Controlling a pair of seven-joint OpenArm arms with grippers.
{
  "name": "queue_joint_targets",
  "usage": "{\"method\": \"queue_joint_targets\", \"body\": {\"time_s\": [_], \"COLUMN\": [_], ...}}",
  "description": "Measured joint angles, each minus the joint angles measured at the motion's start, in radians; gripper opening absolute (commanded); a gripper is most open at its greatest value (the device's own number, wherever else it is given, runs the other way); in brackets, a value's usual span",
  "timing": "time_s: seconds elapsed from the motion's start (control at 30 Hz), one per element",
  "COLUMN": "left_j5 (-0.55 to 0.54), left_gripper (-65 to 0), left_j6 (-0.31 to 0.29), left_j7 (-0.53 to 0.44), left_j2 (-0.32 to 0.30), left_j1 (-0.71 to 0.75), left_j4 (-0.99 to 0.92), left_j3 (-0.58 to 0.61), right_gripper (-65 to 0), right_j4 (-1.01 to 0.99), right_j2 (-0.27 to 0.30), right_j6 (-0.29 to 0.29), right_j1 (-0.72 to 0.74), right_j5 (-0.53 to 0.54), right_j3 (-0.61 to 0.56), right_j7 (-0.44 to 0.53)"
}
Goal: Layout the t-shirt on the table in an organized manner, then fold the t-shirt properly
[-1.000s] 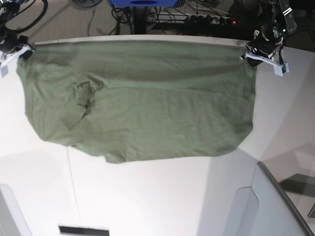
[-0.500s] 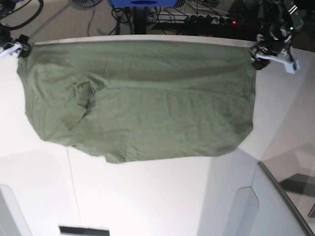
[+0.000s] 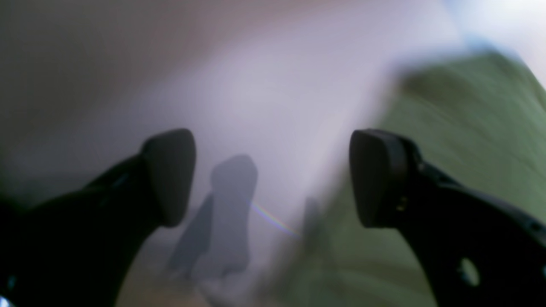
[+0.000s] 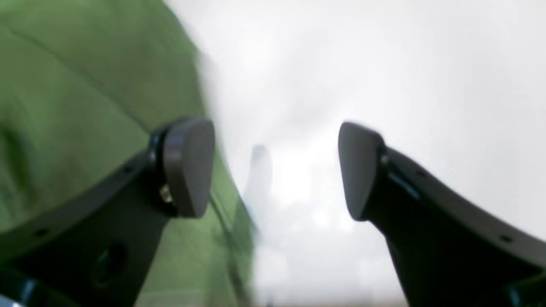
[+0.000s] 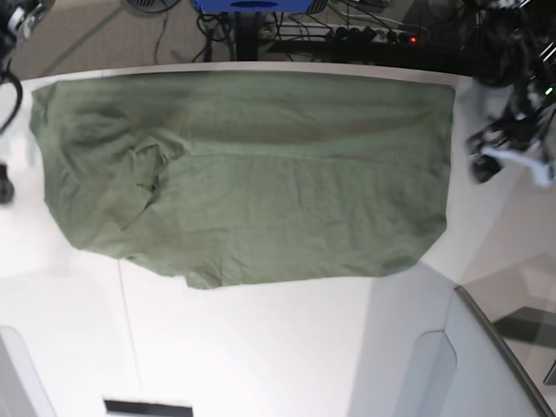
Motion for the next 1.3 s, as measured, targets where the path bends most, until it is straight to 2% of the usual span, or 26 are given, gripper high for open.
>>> {"method": "queue_joint_targets", "body": {"time_s": [0.1,0.13,0.17,0.23,0.33,0.47,0.57,0.77,0.83,0.97,1.17,1.3], "left_j5": [0.002,0.005,0.0,0.01,0.01,0.011,0.013,0.012,0.013,0.012,0.016,0.019], "left_gripper": [-48.9,-59.1,-65.0,-65.0,-65.0,-65.0,-65.0,-65.0,-65.0,-65.0,-65.0,-65.0], "left_j6": [0.0,0.001,0.001,0.008,0.008,0.012,0.013,0.013,0.013,0.012,0.013,0.02], "left_j7": [-0.008,-0.005,-0.004,-0.001,-0.002,-0.001,-0.002,-0.005,-0.005,-0.005,-0.006,-0.009], "left_j2": [0.027,0.042,0.056,0.077,0.089,0.081,0.065,0.056,0.055,0.055,0.059,0.077], "left_j1": [-0.055,-0.063,-0.066,-0.067,-0.069,-0.058,-0.034,-0.024,-0.017,-0.018,-0.025,-0.03], "left_j4": [0.006,0.006,0.005,0.003,0.003,0.002,0.003,0.003,0.003,0.003,0.003,0.002], "left_j3": [0.143,0.171,0.187,0.208,0.226,0.214,0.21,0.21,0.21,0.21,0.24,0.403], "right_gripper": [-22.2,-22.2,-22.2,-22.2,-22.4,-22.4,-22.4,-23.4,-32.0,-63.8,-65.0,-65.0], "right_j4": [-0.162,-0.228,-0.298,-0.439,-0.664,-0.826,-0.837,-0.836,-0.836,-0.836,-0.755,-0.669], "right_j2": [0.003,0.006,0.011,0.032,0.071,0.077,0.068,0.058,0.058,0.057,0.051,0.046], "right_j6": [0.009,0.009,0.005,-0.004,-0.008,-0.006,-0.069,-0.071,-0.071,-0.071,-0.067,-0.068], "right_j1": [0.118,0.147,0.169,0.216,0.298,0.343,0.321,0.308,0.306,0.291,0.262,0.22], "right_j5": [0.017,0.016,-0.002,-0.011,-0.008,-0.001,-0.009,0.004,0.006,0.003,-0.002,-0.002], "right_j3": [-0.136,-0.16,-0.181,-0.208,-0.256,-0.324,-0.366,-0.376,-0.376,-0.375,-0.375,-0.375], "right_j7": [0.134,0.153,0.194,0.238,0.373,0.517,0.533,0.55,0.551,0.542,0.528,0.523]}}
